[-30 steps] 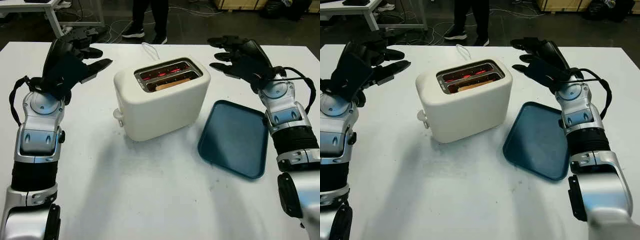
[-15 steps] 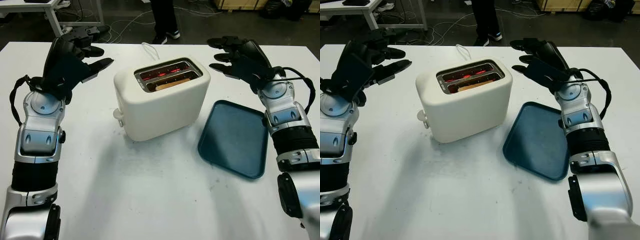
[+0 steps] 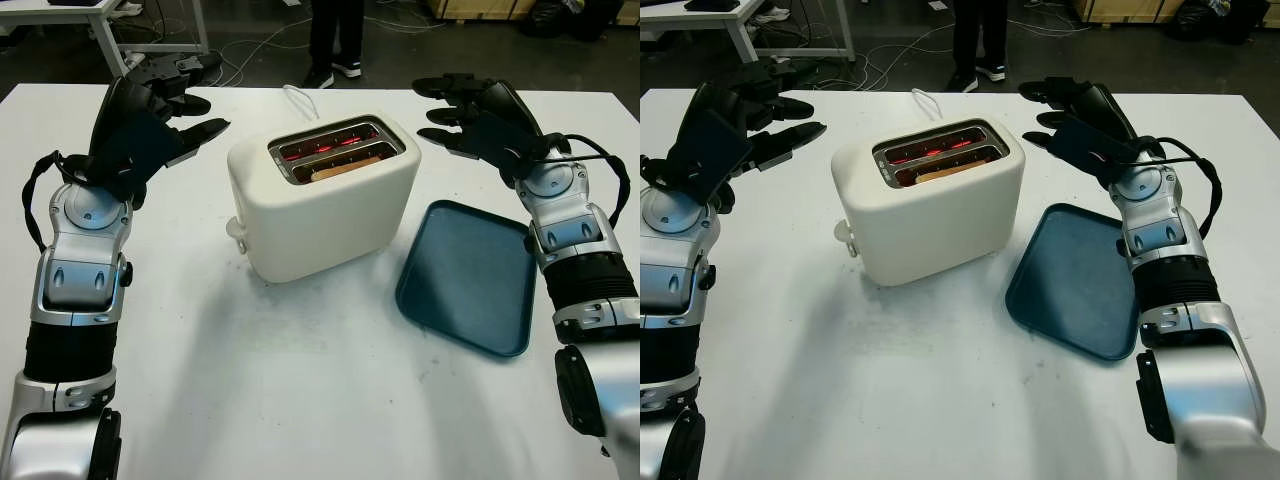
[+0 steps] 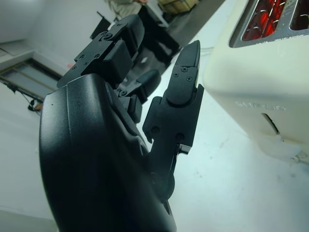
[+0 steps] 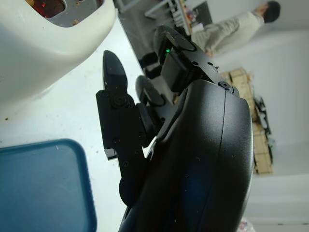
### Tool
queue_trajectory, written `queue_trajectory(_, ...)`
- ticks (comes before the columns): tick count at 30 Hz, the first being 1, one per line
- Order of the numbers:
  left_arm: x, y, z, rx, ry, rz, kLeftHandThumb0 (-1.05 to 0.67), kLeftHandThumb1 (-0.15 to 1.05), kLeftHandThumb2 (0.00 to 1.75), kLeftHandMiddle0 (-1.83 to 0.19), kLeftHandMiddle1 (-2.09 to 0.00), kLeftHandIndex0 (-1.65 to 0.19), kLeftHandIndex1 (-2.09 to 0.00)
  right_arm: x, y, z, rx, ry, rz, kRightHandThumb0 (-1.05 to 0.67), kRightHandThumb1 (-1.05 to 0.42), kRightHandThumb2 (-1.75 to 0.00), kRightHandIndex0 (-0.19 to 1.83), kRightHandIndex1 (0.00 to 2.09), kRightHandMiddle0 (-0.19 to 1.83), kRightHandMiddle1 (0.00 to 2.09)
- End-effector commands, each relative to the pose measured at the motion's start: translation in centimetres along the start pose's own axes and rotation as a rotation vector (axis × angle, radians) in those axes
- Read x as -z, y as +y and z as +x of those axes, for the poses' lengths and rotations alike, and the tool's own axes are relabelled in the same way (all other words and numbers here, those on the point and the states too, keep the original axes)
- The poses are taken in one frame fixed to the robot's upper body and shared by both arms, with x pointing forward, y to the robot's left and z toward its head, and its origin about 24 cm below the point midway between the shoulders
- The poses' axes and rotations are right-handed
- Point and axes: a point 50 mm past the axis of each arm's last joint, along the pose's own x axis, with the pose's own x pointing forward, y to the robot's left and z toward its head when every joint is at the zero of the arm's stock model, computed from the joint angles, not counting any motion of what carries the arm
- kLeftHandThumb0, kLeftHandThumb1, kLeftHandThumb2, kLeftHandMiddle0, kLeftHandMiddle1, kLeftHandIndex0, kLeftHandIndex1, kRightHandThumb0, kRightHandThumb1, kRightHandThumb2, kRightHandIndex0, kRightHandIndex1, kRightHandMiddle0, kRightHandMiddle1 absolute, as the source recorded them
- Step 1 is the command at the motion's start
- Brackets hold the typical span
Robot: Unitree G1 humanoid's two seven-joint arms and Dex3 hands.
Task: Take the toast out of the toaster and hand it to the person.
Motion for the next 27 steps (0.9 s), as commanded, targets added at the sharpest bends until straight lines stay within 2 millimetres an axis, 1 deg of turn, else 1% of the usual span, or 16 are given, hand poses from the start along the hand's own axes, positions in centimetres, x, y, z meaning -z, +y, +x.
queue_trajectory(1,-0.53,0.21,0.28,0.003,-0.029,0.029,-0.27,0.92,0.06,-0.37,-0.81,-0.60,-0.07,-0.20,-0.13,-0.08,0.001,-0.003,0.006,-0.25,-0.92,-0.14,0.70,0.00,0.60,0.00)
queue_trajectory(9,-0.43,0.28,0.27,0.000,-0.024,0.016,-0.27,0.92,0.05,-0.38,-0.81,-0.61,-0.07,-0.39,-0.18,-0.06,-0.001,-0.004,-0.016,-0.27,-0.92,-0.14,0.68,0.00,0.60,0.00)
queue_trajectory(14,-0.27,0.29,0.18,0.000,-0.012,0.010,-0.28,0.92,0.06,-0.37,-0.80,-0.60,-0.06,-0.20,-0.07,-0.06,-0.004,-0.006,0.027,-0.21,-0.92,-0.15,0.66,0.00,0.57,0.00)
queue_trajectory(18,-0.15,0.37,0.14,-0.004,-0.009,0.007,-0.28,0.92,0.06,-0.37,-0.80,-0.60,-0.06,-0.19,-0.07,-0.09,-0.006,-0.011,0.024,-0.25,-0.92,-0.15,0.66,0.00,0.57,0.00)
queue_trajectory(27,0.06,0.58,-0.01,-0.014,0.013,-0.004,-0.25,0.92,0.09,-0.37,-0.78,-0.59,-0.06,-0.21,-0.07,-0.12,0.006,-0.009,0.020,-0.24,-0.92,-0.17,0.67,0.01,0.57,0.00)
